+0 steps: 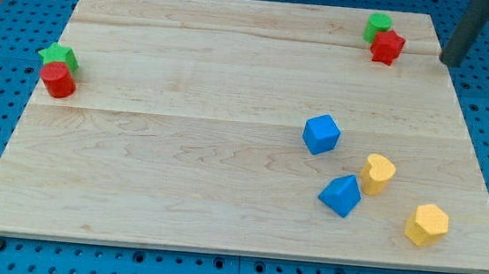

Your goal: Move the red star to the center of the board

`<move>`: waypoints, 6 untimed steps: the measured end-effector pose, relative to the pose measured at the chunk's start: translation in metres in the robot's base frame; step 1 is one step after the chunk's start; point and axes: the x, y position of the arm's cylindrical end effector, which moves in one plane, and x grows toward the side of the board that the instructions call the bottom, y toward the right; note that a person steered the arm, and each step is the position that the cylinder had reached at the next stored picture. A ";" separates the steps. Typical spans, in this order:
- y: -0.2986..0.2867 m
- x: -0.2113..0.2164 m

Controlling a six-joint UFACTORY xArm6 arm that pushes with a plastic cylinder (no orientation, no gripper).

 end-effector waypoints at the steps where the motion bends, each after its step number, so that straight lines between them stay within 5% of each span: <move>1: -0.051 -0.016; 2: -0.144 -0.013; 3: -0.179 0.011; 5: -0.130 0.023; 6: -0.181 0.046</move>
